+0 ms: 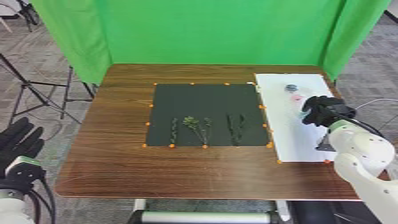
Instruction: Arrange flowers
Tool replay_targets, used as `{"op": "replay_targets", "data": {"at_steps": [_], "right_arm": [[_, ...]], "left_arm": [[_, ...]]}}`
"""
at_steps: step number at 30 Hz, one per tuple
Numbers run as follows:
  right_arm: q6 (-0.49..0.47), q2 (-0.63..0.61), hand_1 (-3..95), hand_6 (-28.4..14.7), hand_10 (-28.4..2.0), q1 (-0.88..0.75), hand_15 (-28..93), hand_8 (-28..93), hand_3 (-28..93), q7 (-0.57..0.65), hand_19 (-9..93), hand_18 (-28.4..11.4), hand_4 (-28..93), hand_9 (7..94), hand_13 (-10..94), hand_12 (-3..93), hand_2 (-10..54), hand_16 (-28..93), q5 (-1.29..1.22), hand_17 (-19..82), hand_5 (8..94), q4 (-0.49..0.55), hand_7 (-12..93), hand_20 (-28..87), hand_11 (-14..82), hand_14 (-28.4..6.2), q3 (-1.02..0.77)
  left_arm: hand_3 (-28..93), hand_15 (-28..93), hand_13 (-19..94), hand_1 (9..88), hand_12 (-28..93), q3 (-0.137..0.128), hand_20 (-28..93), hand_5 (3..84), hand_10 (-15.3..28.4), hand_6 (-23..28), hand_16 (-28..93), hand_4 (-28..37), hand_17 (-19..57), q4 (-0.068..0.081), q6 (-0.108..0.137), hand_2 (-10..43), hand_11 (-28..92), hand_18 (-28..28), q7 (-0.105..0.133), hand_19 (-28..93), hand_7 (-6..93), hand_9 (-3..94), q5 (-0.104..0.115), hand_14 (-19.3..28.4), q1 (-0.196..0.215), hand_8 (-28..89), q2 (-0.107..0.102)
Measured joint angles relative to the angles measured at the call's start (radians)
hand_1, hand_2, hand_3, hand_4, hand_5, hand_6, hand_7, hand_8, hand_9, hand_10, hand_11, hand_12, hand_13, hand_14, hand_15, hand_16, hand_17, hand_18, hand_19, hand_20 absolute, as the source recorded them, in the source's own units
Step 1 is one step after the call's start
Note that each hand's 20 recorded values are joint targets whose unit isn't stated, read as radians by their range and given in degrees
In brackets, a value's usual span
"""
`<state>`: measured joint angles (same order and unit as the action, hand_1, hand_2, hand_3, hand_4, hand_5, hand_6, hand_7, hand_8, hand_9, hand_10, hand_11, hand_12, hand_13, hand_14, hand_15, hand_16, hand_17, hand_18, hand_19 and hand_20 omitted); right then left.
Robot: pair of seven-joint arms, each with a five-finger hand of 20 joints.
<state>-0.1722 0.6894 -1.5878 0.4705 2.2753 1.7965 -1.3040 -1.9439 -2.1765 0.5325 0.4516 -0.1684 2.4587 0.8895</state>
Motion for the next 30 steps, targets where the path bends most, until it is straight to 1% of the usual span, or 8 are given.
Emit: {"op": "replay_targets", "data": {"at_steps": [6, 10, 16, 18, 22, 24, 26, 30], "right_arm": [[0.000, 0.018, 52.5, 3.1, -8.5, 0.050, 72, -20, 74, 0.012, 73, -22.4, -28, 63.2, 55, 17.1, -9.5, 37, -0.008, 22, 55.7, -0.068, 36, 51, 22.6, -10.6, 0.060], [0.060, 0.019, 57.4, 2.7, -7.3, 0.052, 70, -7, 69, 0.029, 74, -22.2, -28, 71.5, 56, 33.3, -9.5, 45, -0.004, 23, 58.9, -0.080, 41, 51, 16.1, -10.1, 0.071], [0.180, 0.017, 63.3, 3.0, -4.7, 0.029, 66, 3, 67, 0.047, 74, -22.3, -28, 83.4, 66, 50.3, -9.5, 51, 0.013, 27, 67.8, -0.091, 49, 52, 19.1, -7.8, 0.082], [0.212, 0.017, 63.1, 2.9, -4.7, 0.017, 66, 5, 67, 0.052, 74, -22.5, -28, 84.0, 66, 51.1, -9.5, 51, 0.018, 27, 68.6, -0.092, 50, 52, 19.0, -7.6, 0.082], [0.242, 0.017, 62.9, 2.7, -4.9, -0.007, 66, 7, 69, 0.055, 74, -22.6, -28, 84.3, 67, 52.4, -9.5, 52, 0.036, 28, 69.4, -0.076, 50, 52, 18.6, -7.7, 0.079], [0.247, 0.018, 62.7, 2.7, -5.0, -0.018, 66, 7, 69, 0.055, 74, -22.7, -28, 84.4, 67, 52.6, -9.5, 53, 0.045, 28, 69.5, -0.054, 50, 52, 18.5, -7.7, 0.076], [0.255, 0.020, 62.5, 2.7, -5.1, -0.023, 66, 7, 70, 0.051, 74, -22.7, -28, 84.4, 67, 53.0, -9.5, 53, 0.049, 28, 69.6, -0.024, 49, 52, 18.4, -7.9, 0.075], [0.283, 0.029, 62.1, 2.5, -5.1, -0.011, 66, 8, 70, 0.029, 74, -22.8, -28, 84.5, 67, 53.4, -9.5, 53, 0.051, 28, 69.9, 0.053, 49, 52, 18.3, -7.8, 0.094]], "left_arm": [[72, 49, 20, 22.8, 9, 0.002, 9, 40.3, 14.7, 8.9, -12, -28.3, -6.8, 0.000, -0.002, 14.3, 30, 13.3, 0.000, 35, 26.2, 30.8, 0.000, 15.3, -0.009, -15, -0.001], [72, 46, 20, 22.8, 9, -0.002, 9, 40.2, 14.5, 8.8, -12, -28.3, -6.7, 0.000, -0.013, 14.2, 29, 13.2, -0.008, 34, 25.1, 30.9, -0.009, 14.8, -0.021, -14, 0.000], [70, 36, 22, 26.2, 6, -0.043, 7, 42.8, 12.8, 6.0, -13, -28.3, -5.6, 0.000, -0.086, 13.4, 24, 11.4, -0.047, 29, 20.3, 33.7, -0.043, 11.9, -0.027, -14, -0.003], [69, 33, 21, 26.7, 6, -0.064, 7, 42.5, 12.2, 5.8, -13, -28.3, -5.5, 0.002, -0.140, 13.4, 22, 11.0, -0.088, 28, 18.4, 33.6, -0.083, 11.1, -0.029, -13, -0.003], [69, 31, 19, 26.4, 5, -0.113, 7, 41.0, 11.8, 5.8, -13, -28.3, -5.6, 0.009, -0.285, 13.1, 20, 10.9, -0.216, 28, 16.5, 32.7, -0.231, 10.6, -0.043, -13, 0.009], [69, 30, 19, 26.3, 5, -0.118, 7, 40.7, 11.7, 5.9, -13, -28.3, -5.6, 0.010, -0.332, 13.0, 19, 10.9, -0.248, 27, 15.9, 32.6, -0.284, 10.6, -0.054, -12, 0.012], [69, 29, 19, 26.2, 6, -0.112, 7, 40.6, 11.7, 6.0, -13, -28.3, -5.6, 0.010, -0.340, 12.9, 19, 10.9, -0.245, 27, 15.4, 32.3, -0.287, 10.7, -0.066, -12, 0.010], [69, 29, 19, 26.0, 6, -0.078, 7, 40.1, 11.9, 6.0, -12, -28.3, -5.5, 0.012, -0.336, 12.9, 18, 10.9, -0.214, 26, 14.7, 31.7, -0.228, 10.4, -0.096, -12, -0.003]]}}
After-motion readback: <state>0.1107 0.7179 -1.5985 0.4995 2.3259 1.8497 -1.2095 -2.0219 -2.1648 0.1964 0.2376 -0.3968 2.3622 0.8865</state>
